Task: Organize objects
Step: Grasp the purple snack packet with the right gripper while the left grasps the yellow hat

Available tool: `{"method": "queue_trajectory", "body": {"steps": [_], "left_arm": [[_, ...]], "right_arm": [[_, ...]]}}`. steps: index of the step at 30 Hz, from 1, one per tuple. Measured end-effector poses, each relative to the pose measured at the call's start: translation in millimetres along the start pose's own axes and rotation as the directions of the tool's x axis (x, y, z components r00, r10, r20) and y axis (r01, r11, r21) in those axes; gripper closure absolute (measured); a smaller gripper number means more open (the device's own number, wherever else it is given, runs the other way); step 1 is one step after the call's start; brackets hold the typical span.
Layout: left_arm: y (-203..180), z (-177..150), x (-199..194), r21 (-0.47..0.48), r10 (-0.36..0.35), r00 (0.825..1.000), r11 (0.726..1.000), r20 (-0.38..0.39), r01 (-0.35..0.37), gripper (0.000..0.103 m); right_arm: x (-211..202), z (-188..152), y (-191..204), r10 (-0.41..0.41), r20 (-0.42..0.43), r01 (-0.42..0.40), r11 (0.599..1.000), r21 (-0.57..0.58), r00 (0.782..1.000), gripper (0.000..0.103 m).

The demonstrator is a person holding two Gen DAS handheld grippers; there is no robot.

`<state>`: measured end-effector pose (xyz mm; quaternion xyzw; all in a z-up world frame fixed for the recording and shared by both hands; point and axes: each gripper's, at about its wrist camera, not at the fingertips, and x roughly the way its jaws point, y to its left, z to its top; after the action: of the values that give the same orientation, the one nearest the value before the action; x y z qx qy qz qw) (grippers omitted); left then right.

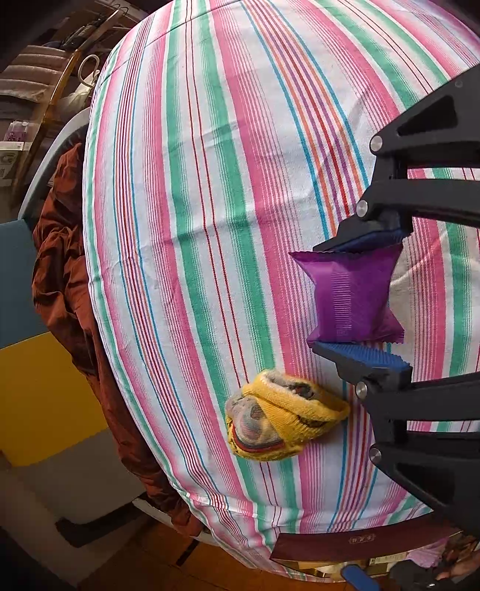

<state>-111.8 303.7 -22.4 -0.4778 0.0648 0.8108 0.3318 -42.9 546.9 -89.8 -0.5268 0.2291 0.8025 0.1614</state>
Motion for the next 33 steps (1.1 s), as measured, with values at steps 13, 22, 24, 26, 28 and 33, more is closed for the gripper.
{"method": "queue_trajectory", "body": {"steps": [13, 22, 24, 26, 28, 33], "left_arm": [[-47.4, 38.4, 82.6, 0.096, -0.034, 0.999, 0.995, -0.031, 0.037, 0.02], [-65.1, 61.7, 134.8, 0.098, -0.048, 0.997, 0.994, -0.065, 0.054, 0.028], [-66.9, 62.1, 147.8, 0.09, -0.055, 0.994, 0.994, -0.091, 0.063, 0.04], [-61.4, 60.9, 151.8, 0.047, -0.082, 0.993, 0.995, -0.08, 0.086, 0.05], [-57.5, 56.9, 147.2, 0.031, -0.097, 0.992, 0.995, -0.077, 0.099, 0.059], [-36.7, 35.9, 122.0, -0.002, -0.061, 0.997, 0.998, -0.056, 0.061, 0.065]], "right_arm": [[-14.4, -0.3, -29.0, -0.042, 0.002, 0.042, 0.996, 0.081, 0.999, 0.059], [-11.1, 2.4, -33.0, -0.045, -0.016, 0.046, 0.997, 0.069, 0.999, 0.059], [-9.6, 3.4, -31.7, -0.05, -0.015, 0.051, 0.997, 0.056, 0.999, 0.059], [-7.0, 3.7, -30.3, -0.056, -0.016, 0.057, 0.997, 0.043, 0.998, 0.059], [-7.4, 3.9, -27.8, -0.062, -0.008, 0.062, 0.998, 0.022, 0.998, 0.059], [-5.6, 1.8, -15.1, -0.036, 0.0, 0.036, 0.998, -0.042, 0.999, 0.059]]}}
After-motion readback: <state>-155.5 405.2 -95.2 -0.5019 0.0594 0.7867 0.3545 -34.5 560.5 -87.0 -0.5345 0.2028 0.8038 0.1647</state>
